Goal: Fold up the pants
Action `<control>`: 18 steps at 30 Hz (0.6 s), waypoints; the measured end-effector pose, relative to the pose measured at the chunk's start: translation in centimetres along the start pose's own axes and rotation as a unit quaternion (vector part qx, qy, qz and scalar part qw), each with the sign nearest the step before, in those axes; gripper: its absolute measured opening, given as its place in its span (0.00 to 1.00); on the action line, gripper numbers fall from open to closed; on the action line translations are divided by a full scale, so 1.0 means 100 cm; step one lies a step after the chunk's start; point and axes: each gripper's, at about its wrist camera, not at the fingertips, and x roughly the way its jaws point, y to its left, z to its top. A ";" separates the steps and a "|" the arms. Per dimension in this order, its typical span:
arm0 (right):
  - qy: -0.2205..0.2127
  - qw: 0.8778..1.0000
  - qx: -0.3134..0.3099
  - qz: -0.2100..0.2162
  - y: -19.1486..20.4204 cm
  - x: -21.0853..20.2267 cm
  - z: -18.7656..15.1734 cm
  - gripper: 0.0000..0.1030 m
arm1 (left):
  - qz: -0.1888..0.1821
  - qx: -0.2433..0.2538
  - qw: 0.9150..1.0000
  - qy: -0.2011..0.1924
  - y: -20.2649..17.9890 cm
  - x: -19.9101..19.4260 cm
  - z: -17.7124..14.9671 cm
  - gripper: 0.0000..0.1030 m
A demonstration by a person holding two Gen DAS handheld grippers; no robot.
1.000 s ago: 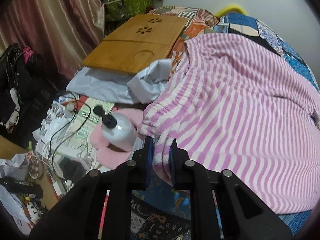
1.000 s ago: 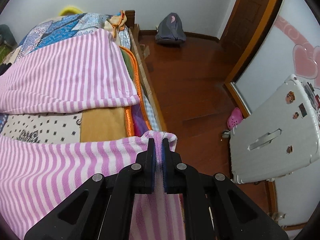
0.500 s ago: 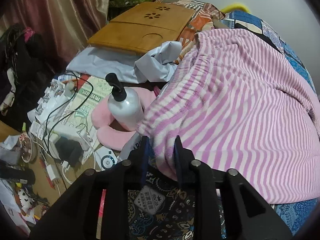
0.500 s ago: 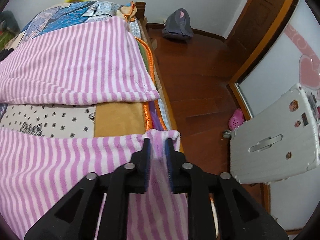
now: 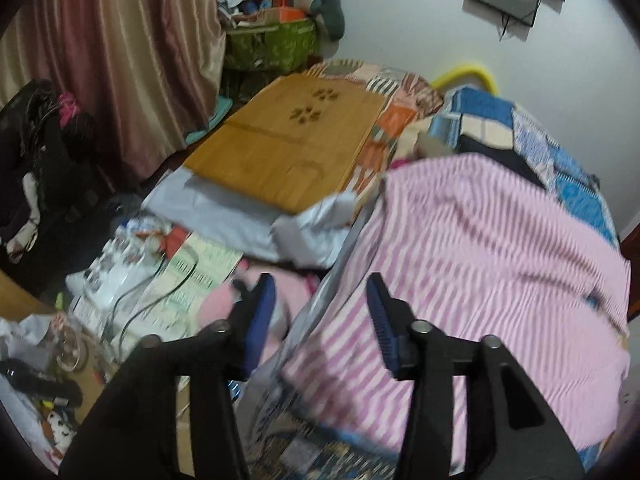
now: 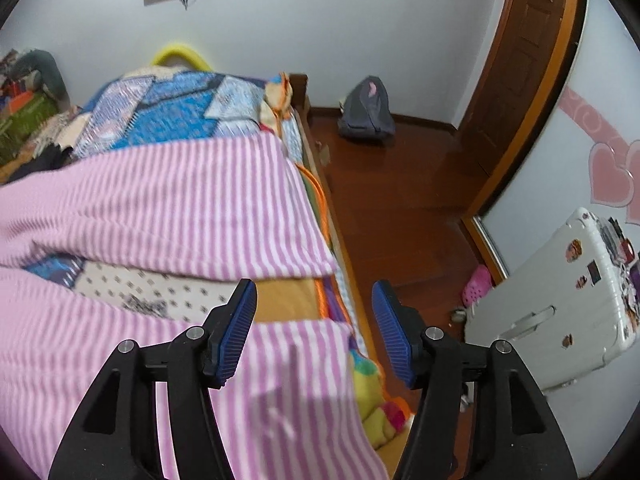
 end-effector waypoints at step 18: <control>-0.010 1.000 -0.001 0.001 0.029 0.073 0.054 0.59 | -0.021 0.037 0.996 0.078 -0.107 0.176 0.125 0.58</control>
